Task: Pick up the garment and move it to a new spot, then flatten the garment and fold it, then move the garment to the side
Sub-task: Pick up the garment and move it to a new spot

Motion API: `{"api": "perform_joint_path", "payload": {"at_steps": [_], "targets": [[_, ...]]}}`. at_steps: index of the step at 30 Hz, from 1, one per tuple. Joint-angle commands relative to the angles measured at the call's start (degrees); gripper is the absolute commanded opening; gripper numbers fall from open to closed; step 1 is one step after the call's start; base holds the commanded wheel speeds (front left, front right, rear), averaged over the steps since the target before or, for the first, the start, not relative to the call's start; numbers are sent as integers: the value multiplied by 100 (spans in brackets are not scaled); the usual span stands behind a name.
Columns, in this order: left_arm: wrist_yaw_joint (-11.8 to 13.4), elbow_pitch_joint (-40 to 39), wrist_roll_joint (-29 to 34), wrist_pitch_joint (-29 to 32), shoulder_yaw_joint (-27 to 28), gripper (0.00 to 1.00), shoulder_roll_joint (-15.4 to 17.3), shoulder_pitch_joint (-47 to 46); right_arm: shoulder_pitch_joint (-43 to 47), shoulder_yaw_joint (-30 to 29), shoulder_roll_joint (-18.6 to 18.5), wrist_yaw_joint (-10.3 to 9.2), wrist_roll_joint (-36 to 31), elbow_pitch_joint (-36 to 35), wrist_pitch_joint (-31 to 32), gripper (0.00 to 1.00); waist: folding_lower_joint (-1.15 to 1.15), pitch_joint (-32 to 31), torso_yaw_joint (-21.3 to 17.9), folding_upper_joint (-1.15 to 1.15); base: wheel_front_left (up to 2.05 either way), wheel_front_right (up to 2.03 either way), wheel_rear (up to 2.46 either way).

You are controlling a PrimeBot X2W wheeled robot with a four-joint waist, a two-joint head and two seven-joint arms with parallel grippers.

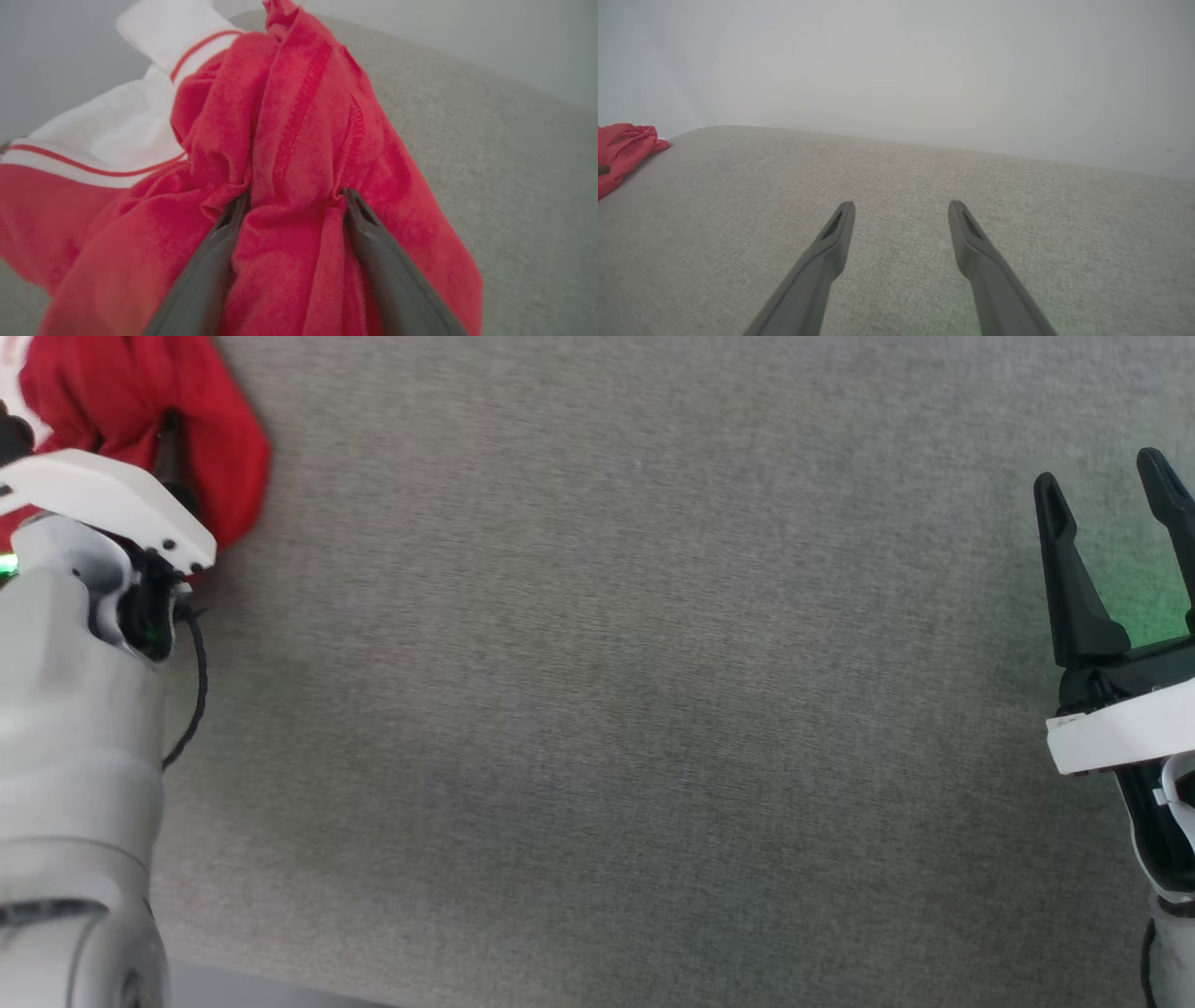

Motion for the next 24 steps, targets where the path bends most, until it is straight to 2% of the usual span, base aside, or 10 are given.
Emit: {"api": "perform_joint_path", "payload": {"at_steps": [1,4,8,10,13,14,15,18,24], "targets": [[80,205,-49,212,11,100,22,-104,-36,-9,36,-2,43,-42,35,100,0,130,-124,0,0,0,0],[201,614,-74,875,-43,100,-44,-217,-40,-1,32,-2,38,-92,79,100,0,184,-166,0,0,0,0],[407,921,-49,2078,-190,100,-253,-67,-51,-1,48,-2,64,-144,136,100,0,223,-192,0,0,0,0],[465,969,-42,2403,-242,100,-330,-24,-56,-7,67,-2,69,-166,145,100,0,238,-200,0,0,0,0],[500,989,-47,2425,-264,100,-326,-53,-84,-9,74,-2,74,-179,173,100,0,247,-212,0,0,0,0],[476,990,-20,2411,-297,35,-307,-66,-95,-13,83,-2,86,-176,182,100,0,241,-213,0,0,0,0],[455,984,-24,2319,-295,0,-270,-94,-97,-25,75,-2,88,-165,180,100,0,219,-210,0,0,0,0],[396,912,-9,2124,-313,0,-167,-172,-92,-51,86,-2,101,-126,165,100,0,150,-202,0,0,0,0],[169,619,113,1420,-430,0,337,-420,18,-192,235,-2,191,68,28,100,0,-324,-133,0,0,0,0]]}}
